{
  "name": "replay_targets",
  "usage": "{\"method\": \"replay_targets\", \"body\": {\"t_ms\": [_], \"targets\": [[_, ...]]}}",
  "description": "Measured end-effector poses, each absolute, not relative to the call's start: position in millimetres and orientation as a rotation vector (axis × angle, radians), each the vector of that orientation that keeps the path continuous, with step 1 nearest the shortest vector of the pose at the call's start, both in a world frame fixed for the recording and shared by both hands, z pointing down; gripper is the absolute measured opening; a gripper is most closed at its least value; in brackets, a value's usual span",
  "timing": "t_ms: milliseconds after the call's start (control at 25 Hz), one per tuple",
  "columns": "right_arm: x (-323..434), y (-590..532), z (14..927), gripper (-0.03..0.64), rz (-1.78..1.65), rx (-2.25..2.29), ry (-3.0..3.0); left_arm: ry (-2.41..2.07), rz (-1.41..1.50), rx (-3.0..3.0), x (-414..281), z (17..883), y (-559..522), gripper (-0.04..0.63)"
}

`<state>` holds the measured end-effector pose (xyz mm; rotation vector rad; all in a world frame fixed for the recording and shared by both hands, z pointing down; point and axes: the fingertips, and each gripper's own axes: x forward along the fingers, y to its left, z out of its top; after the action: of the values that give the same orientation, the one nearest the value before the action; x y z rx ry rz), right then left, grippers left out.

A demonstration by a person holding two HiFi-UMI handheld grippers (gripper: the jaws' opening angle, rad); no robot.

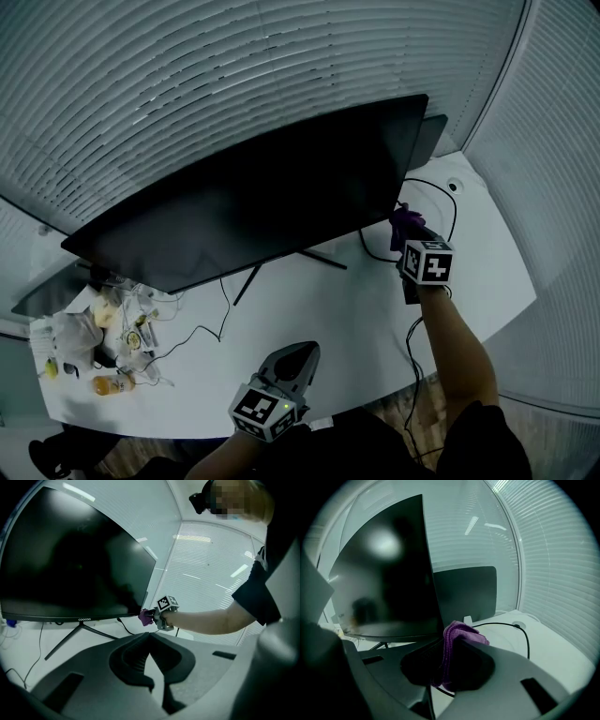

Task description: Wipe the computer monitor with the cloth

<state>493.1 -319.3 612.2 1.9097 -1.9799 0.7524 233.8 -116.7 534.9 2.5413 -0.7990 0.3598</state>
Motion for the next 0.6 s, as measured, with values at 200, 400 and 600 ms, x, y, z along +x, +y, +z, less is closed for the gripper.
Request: {"method": "replay_targets", "body": {"t_ms": [200,400,600], "targets": [[488.1,-311.7,617.4,0.077,0.761,1.895,-1.981,-0.798,0.362,2.549,232.1,535.9,-112.2,0.005],[470.4,-313.1,621.3,0.077,0.768,1.856,-2.004,-0.812,0.358,2.540,228.7,534.2,-107.5,0.005],[452.2,-319.4,621.0,0.077,0.757,1.817,-2.020,-0.850,0.347,2.522,216.6,531.6,-105.9,0.005]]}}
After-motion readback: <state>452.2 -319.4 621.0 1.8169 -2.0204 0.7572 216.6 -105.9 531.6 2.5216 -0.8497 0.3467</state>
